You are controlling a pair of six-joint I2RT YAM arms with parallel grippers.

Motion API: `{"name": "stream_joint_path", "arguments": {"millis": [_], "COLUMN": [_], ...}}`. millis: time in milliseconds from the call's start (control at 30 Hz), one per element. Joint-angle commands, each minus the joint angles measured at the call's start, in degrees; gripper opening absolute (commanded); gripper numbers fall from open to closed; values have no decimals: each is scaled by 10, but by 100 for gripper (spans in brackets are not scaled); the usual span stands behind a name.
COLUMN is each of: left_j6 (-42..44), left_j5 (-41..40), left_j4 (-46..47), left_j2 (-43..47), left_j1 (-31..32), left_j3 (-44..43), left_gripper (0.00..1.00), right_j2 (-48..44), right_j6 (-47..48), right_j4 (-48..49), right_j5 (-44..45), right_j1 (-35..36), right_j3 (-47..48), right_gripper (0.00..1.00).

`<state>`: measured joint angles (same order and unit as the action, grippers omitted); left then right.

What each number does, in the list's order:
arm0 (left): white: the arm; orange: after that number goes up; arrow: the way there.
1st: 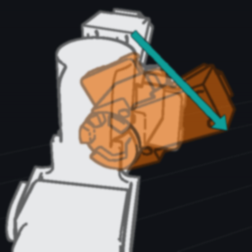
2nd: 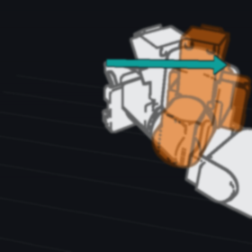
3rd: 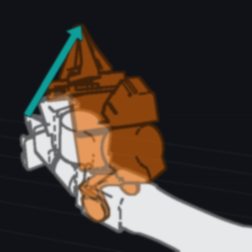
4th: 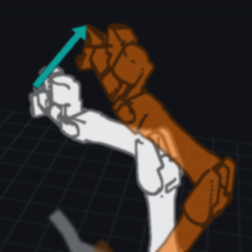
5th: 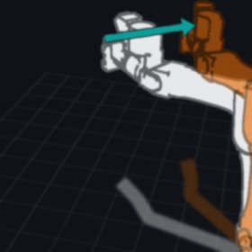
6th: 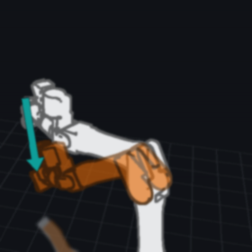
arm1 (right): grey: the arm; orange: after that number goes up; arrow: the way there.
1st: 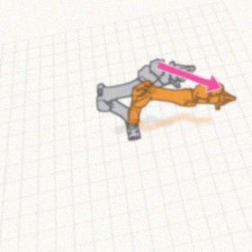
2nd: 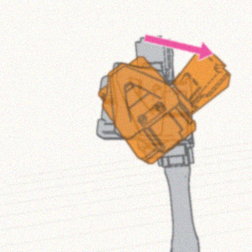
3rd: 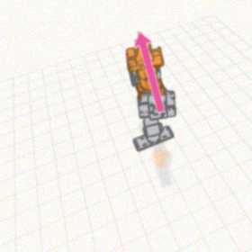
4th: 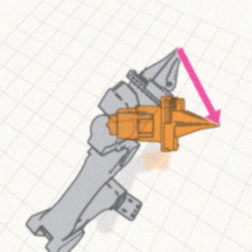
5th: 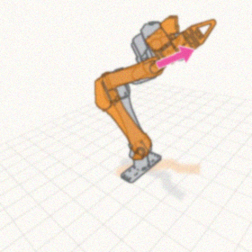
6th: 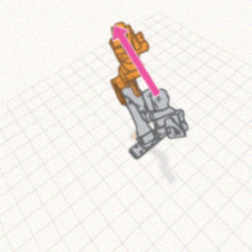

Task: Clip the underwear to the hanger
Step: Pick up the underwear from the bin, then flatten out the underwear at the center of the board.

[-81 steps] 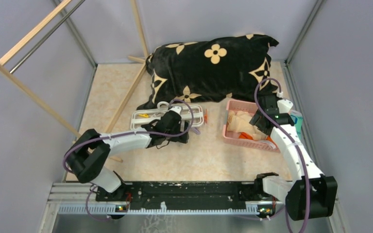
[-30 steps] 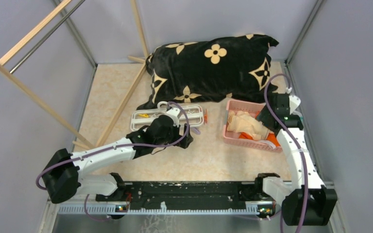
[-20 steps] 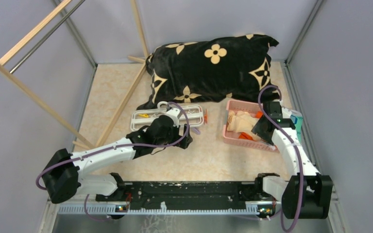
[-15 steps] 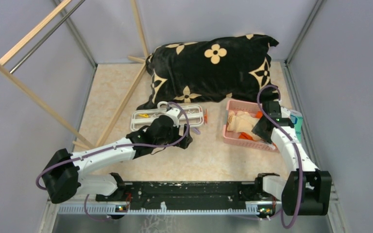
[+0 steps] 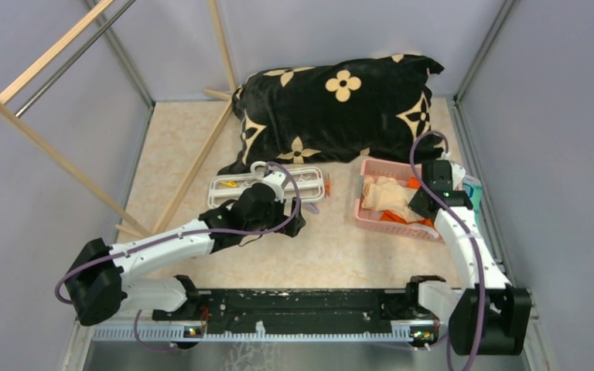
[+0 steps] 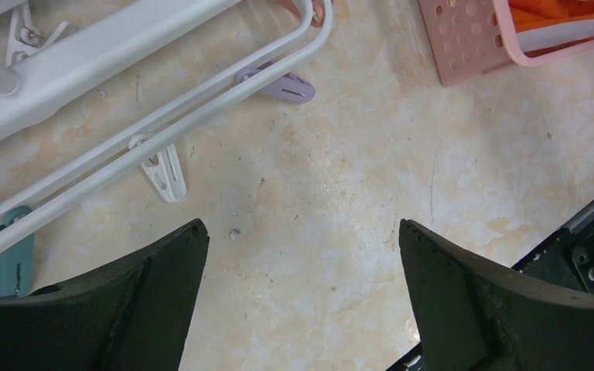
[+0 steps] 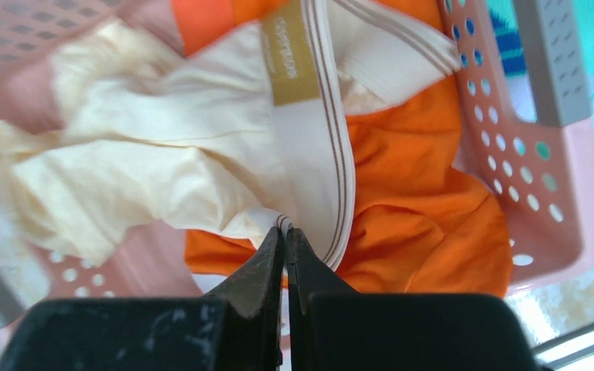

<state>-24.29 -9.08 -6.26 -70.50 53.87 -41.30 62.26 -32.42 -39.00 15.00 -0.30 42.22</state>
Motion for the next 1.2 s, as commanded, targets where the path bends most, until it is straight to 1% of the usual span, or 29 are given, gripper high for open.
{"name": "stream_joint_path", "arguments": {"millis": [0, 133, 267, 400, 467, 600, 667, 767, 900, 933, 1033, 1167], "left_j6": [16, 24, 43, 69, 81, 100, 117, 173, 287, 325, 386, 405], "left_j5": [-10, 15, 29, 38, 33, 22, 35, 105, 202, 222, 305, 404], "left_j4": [-13, -19, -49, -79, -97, -124, -124, -92, -49, -41, -40, -59], "left_j2": [41, 83, 116, 142, 153, 172, 181, 191, 197, 197, 185, 143], "left_j1": [-8, -39, -72, -96, -107, -122, -123, -123, -123, -123, -123, -123], "left_j3": [-34, -50, -76, -101, -117, -139, -150, -173, -217, -227, -270, -339], "left_gripper": [98, 100, 100, 100, 100, 100, 100, 100, 100, 100, 100, 94], "right_j2": [-76, -98, -96, -82, -68, -36, -24, -12, -5, -3, 5, 8], "right_j6": [64, 89, 105, 126, 136, 150, 154, 161, 184, 191, 214, 228], "right_j4": [19, -3, -26, -43, -52, -66, -65, -49, -33, -35, -41, -26], "right_j5": [-33, -86, -128, -192, -212, -205, -215, -297, -432, -449, -474, -500], "right_j1": [-4, -4, -3, 5, 28, 125, 156, 165, 172, 181, 228, 298], "right_j3": [69, 127, 201, 294, 341, 442, 472, 488, 485, 488, 492, 478], "right_gripper": [0, 0, 0, 0, 0, 0, 0, 0, 0, 0, 0, 0]}}
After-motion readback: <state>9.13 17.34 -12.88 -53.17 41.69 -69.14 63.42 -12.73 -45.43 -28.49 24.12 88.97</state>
